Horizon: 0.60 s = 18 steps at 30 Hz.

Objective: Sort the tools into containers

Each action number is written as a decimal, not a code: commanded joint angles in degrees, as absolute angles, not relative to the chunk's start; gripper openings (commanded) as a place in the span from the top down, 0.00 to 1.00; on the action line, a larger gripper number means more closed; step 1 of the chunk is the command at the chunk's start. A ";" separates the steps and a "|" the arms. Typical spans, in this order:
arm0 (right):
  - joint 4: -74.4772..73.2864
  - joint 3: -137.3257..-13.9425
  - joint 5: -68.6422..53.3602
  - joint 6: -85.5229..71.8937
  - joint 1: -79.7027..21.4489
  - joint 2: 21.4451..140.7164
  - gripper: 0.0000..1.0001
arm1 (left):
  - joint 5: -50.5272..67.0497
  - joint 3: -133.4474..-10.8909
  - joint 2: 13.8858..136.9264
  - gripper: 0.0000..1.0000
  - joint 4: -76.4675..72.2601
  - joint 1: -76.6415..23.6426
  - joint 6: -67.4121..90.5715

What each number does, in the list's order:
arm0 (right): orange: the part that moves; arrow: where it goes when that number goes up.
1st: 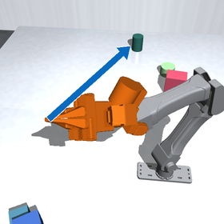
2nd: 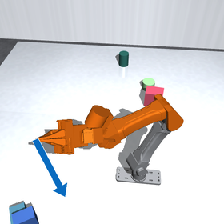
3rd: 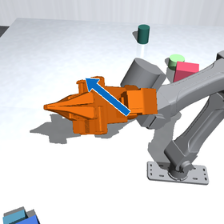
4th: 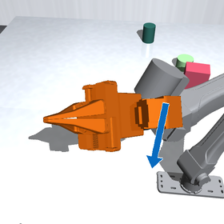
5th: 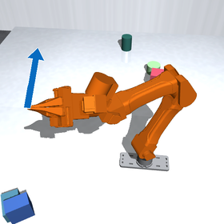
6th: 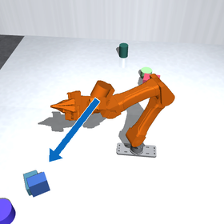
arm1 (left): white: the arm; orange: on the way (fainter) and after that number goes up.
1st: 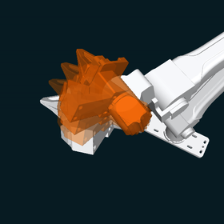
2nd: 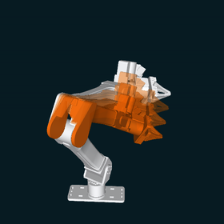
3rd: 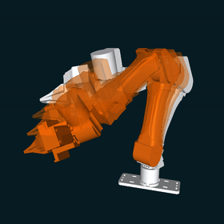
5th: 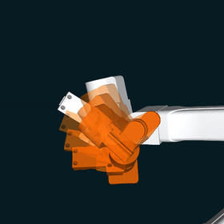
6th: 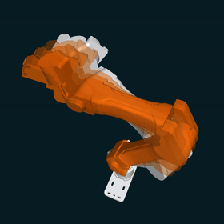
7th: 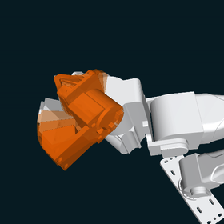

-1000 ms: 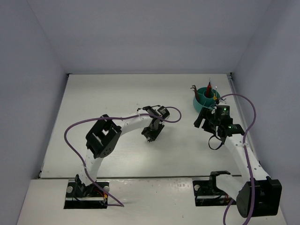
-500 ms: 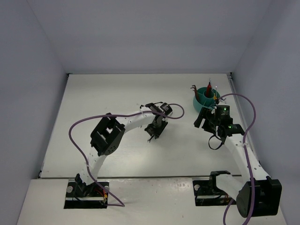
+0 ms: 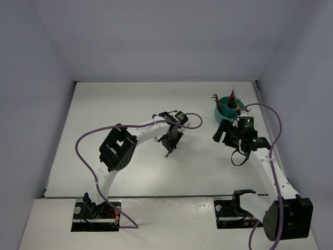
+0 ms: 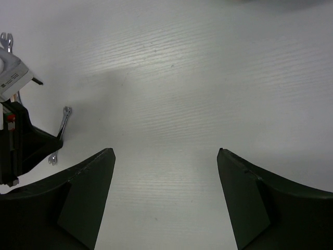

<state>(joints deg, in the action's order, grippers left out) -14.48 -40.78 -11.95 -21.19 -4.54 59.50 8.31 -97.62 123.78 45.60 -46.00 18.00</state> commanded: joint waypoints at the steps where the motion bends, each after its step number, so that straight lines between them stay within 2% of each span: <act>1: -13.12 -45.09 -17.51 -21.52 -7.49 61.77 0.23 | 5.19 -96.40 118.78 1.00 42.48 -45.18 15.01; 7: -8.03 -46.57 -21.23 -23.90 -11.17 65.83 0.23 | 5.81 -95.10 113.98 1.00 38.57 -45.18 15.12; 18: 2.60 -45.67 -30.38 -24.48 -11.76 71.87 0.25 | 8.74 -92.88 111.10 1.00 34.44 -45.09 16.68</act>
<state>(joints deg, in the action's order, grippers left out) -5.35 -44.03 -24.52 -24.21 -11.35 69.78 6.96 -93.76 116.60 38.13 -45.60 16.27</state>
